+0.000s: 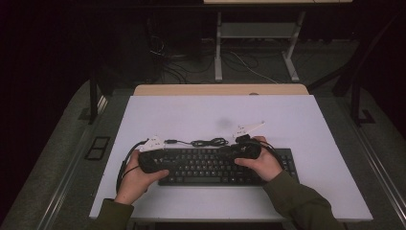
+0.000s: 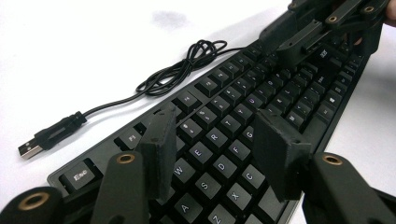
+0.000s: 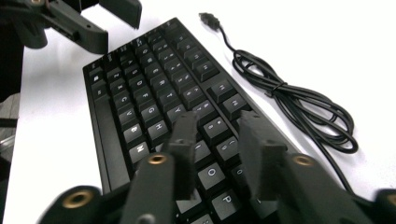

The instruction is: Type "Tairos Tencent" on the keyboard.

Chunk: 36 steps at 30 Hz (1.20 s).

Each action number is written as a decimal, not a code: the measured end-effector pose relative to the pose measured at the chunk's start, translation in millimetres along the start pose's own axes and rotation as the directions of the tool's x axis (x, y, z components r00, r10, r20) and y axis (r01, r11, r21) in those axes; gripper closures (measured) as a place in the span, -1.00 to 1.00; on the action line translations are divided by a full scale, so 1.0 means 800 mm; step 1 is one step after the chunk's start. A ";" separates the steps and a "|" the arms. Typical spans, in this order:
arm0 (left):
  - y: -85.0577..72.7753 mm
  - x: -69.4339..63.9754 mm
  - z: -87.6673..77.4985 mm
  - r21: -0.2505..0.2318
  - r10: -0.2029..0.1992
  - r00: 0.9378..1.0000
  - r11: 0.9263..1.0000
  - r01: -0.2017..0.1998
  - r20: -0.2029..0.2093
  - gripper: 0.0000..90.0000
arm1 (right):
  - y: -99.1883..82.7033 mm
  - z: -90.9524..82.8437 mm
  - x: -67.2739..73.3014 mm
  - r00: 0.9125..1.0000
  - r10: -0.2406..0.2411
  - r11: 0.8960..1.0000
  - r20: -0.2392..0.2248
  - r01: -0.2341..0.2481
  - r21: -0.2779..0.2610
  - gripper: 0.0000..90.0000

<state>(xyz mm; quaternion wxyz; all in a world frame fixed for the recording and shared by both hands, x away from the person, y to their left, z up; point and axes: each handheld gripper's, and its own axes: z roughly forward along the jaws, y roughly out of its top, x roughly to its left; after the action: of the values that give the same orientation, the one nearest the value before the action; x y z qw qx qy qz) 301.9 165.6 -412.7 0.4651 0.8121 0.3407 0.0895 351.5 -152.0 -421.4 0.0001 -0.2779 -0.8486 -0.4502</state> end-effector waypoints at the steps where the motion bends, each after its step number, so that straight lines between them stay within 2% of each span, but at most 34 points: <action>1: 0.000 0.001 0.000 0.003 0.004 1.000 1.000 -0.004 0.001 0.12 | 0.000 0.000 -0.001 1.000 0.003 1.000 0.002 -0.003 -0.006 0.37; 7: -0.003 0.001 0.000 0.006 0.004 1.000 1.000 -0.004 0.007 0.26 | -0.002 -0.001 -0.002 1.000 0.005 0.999 0.002 -0.005 -0.041 0.16; 13: -0.005 0.002 0.000 0.033 0.005 1.000 0.999 -0.006 0.011 0.44 | -0.002 -0.001 -0.004 1.000 0.007 0.998 0.003 -0.007 -0.060 0.03; 17: -0.008 0.001 0.001 0.053 0.003 1.000 0.999 -0.004 0.020 0.57 | -0.002 -0.002 -0.003 1.000 0.015 0.998 0.004 -0.015 -0.059 -0.01; 21: -0.010 0.002 0.002 0.079 0.011 1.000 0.997 -0.012 0.011 0.72 | -0.002 -0.002 -0.004 1.000 0.013 0.998 0.005 -0.013 -0.065 -0.02; 27: -0.014 0.008 0.001 0.097 -0.010 1.000 0.995 0.009 0.008 0.98 | -0.003 -0.002 -0.004 1.000 0.012 0.998 0.003 -0.012 -0.062 -0.02; 31: -0.014 0.010 0.001 0.101 -0.031 0.999 0.994 0.031 0.004 0.99 | -0.003 -0.002 -0.004 1.000 0.012 0.998 0.003 -0.012 -0.062 -0.03; 36: -0.015 0.008 0.007 0.107 -0.036 0.999 0.994 0.034 0.012 0.98 | -0.003 -0.002 -0.004 1.000 0.011 0.998 0.004 -0.011 -0.061 -0.03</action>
<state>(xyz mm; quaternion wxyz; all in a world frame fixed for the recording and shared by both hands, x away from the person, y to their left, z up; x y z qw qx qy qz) 303.3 170.0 -426.7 0.4247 0.8305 0.3560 0.0574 352.6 -155.6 -423.0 -0.0078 -0.2835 -0.8330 -0.4750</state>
